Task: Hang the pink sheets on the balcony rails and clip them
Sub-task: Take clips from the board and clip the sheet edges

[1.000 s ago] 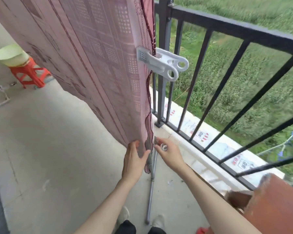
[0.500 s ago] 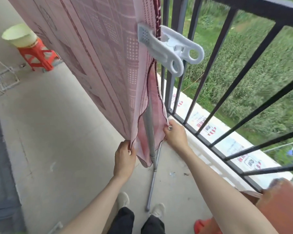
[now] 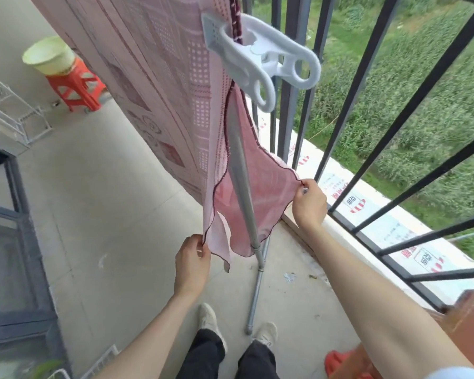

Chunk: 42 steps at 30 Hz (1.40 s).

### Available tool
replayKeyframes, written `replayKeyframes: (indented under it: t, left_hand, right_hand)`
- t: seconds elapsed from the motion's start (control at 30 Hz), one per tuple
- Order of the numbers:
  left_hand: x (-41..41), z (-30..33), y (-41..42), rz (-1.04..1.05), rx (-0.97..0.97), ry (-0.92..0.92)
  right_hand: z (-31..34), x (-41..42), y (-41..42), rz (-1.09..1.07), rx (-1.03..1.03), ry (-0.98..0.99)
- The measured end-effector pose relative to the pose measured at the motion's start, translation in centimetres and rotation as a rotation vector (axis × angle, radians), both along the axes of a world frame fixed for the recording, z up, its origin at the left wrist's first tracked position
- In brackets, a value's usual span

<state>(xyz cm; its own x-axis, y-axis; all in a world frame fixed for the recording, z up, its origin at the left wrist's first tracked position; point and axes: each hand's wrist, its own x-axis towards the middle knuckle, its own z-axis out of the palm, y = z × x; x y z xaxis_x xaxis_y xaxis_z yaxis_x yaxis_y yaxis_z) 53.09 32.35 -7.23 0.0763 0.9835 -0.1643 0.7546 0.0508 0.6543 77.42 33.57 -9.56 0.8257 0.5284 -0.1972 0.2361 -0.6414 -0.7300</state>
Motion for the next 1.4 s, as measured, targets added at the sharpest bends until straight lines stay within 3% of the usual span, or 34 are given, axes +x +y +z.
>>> replayKeyframes:
  t: [0.33,0.7,1.0,1.17,1.33,1.4]
  left_hand:
    - [2.6,1.4,-3.3,-0.096,-0.089,-0.023]
    - [4.6,3.4,-4.6,-0.187,-0.103,-0.007]
    - [4.5,4.2,-5.7,-0.300,-0.083,0.114]
    - [3.9,4.7,-6.3,-0.190,-0.035,0.127]
    - [3.1,5.2,-6.8,-0.211,-0.024,0.080]
    - [2.9,5.3,-6.6,-0.223,-0.035,0.082]
  right_hand:
    - [-2.1,-8.5,-8.0,0.449,0.121,-0.006]
    - [-1.3,-11.7,-9.7,0.443,0.191,0.075]
    - [0.4,-12.6,-12.1,0.494,0.176,0.133]
    - [1.4,-12.8,-13.7,0.484,0.133,0.388]
    - [1.3,-12.6,-15.8,-0.013,0.242,0.921]
    - [1.0,-12.4,-16.2,-0.110,0.293,1.016]
